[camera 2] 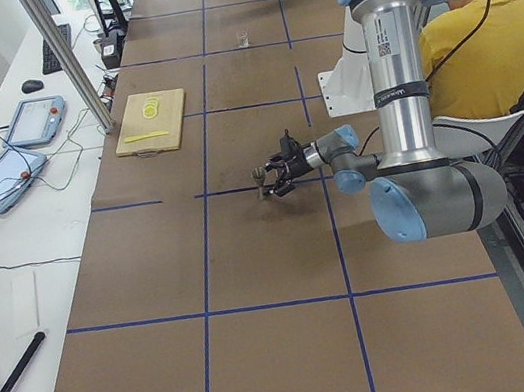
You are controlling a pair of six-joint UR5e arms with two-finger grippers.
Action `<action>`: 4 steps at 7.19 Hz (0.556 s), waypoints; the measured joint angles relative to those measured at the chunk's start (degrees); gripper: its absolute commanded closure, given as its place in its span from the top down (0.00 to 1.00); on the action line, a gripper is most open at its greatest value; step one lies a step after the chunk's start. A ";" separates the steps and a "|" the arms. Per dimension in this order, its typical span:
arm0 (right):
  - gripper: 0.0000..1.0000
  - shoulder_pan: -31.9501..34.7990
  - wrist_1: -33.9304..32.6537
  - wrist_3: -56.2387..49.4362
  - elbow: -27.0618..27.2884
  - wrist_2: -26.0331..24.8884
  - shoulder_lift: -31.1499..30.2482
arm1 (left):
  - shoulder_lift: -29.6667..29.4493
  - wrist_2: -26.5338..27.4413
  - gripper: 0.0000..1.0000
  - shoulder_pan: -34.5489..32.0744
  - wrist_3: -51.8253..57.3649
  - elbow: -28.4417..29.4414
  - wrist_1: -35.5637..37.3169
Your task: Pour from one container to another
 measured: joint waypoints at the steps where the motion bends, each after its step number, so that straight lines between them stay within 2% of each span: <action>1: 1.00 0.00 0.00 0.00 0.04 0.00 0.05 | -0.14 0.86 0.86 0.03 -0.52 1.52 -1.23; 3: 1.00 0.00 0.00 0.00 0.11 0.04 0.10 | -0.94 1.67 0.80 0.04 -0.77 2.92 -2.12; 4: 1.00 0.00 0.00 0.00 0.10 0.05 0.11 | -1.26 2.06 0.74 0.04 -0.74 3.10 -2.19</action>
